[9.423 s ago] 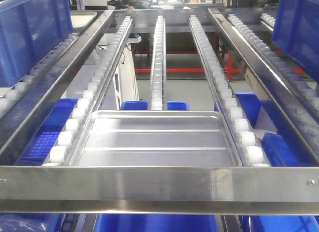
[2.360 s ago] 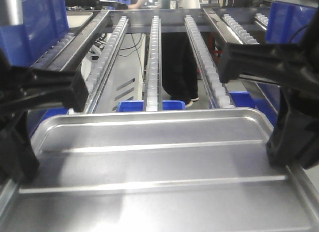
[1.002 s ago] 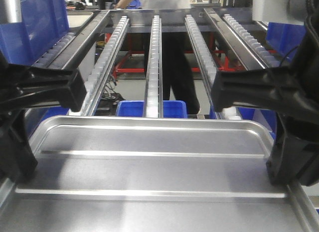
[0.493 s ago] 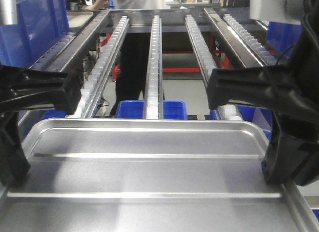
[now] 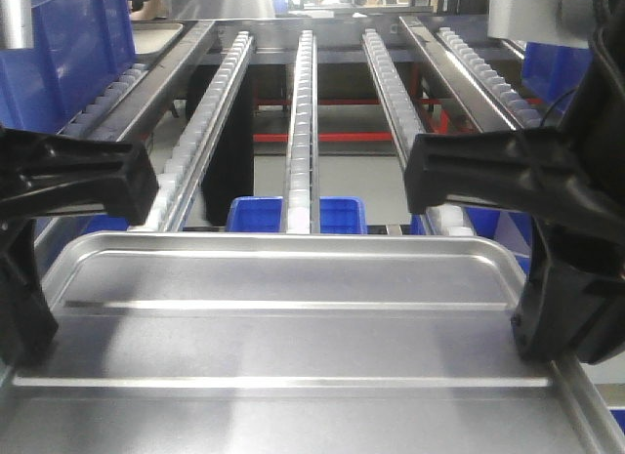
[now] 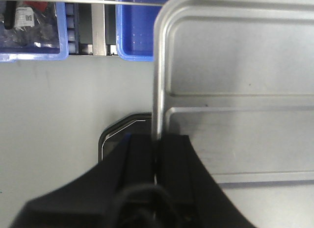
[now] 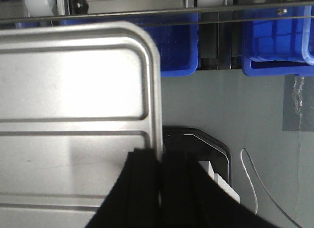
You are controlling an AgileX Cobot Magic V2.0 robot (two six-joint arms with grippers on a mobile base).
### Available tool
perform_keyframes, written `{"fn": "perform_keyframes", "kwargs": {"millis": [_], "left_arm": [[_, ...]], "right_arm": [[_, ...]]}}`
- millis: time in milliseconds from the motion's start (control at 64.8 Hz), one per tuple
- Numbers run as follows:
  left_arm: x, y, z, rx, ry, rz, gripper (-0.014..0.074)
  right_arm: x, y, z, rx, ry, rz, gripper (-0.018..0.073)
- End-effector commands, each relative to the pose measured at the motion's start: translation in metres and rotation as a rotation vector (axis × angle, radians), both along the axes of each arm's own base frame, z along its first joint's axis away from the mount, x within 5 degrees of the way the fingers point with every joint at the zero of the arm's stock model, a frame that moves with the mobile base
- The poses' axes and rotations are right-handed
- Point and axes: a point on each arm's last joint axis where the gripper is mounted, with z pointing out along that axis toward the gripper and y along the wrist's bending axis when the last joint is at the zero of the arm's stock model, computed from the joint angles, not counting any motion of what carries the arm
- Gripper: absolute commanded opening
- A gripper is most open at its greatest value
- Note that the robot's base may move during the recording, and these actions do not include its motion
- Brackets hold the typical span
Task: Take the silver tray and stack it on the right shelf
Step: 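Hold the tray level in both grippers while the base starts turning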
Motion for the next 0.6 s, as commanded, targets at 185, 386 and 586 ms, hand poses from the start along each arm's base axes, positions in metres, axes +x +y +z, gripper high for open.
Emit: {"fn": "perform_keyframes", "kwargs": {"millis": [185,386,586], "left_arm": [[-0.0009,0.0068,0.0109,0.043,-0.027,-0.004,-0.0091],[-0.0009,0.0068,0.0109,0.043,-0.027,-0.004,-0.0091],[-0.0009,0.0068,0.0109,0.043,-0.027,-0.004,-0.0091]], "right_arm": [[0.0032,-0.0060,0.0094,-0.046,-0.045,0.003,0.0060],[0.0032,-0.0060,0.0094,-0.046,-0.045,0.003,0.0060],[0.0032,-0.0060,0.0094,-0.046,-0.045,0.003,0.0060]]}}
